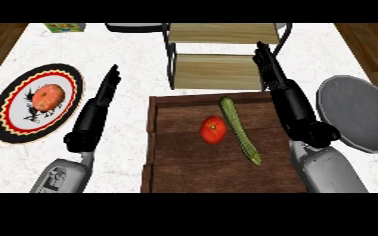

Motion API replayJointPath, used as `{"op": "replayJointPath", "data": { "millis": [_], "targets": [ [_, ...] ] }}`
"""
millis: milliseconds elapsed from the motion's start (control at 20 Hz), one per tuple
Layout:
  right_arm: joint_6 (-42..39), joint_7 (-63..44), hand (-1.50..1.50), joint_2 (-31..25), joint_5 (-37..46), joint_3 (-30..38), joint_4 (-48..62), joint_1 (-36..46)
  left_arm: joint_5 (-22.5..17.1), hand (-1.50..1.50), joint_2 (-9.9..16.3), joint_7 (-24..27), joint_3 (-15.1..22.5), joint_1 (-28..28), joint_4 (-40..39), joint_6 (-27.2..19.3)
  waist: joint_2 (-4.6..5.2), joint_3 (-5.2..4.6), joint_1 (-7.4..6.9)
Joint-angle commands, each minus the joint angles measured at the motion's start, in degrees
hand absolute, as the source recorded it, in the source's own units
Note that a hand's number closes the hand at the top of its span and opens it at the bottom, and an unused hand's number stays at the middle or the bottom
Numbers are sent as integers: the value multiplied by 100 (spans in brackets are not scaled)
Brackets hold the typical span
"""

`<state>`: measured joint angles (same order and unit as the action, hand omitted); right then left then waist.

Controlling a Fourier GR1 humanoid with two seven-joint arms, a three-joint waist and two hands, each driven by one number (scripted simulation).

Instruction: Pick the tomato from the tray and place it in the tiered shelf

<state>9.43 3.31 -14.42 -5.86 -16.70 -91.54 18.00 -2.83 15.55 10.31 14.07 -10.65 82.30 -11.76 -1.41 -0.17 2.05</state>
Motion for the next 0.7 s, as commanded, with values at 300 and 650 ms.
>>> {"op": "replayJointPath", "data": {
  "millis": [300,650],
  "targets": [
    [-749,-932,150,36,354,-659,808,1377,-643,0,131,-948,-920,76,172,-256,153,5,-516],
    [-3760,-597,-150,131,-2603,200,1662,1772,-476,0,53,-1442,-747,427,860,-527,162,26,-387]
  ]
}}
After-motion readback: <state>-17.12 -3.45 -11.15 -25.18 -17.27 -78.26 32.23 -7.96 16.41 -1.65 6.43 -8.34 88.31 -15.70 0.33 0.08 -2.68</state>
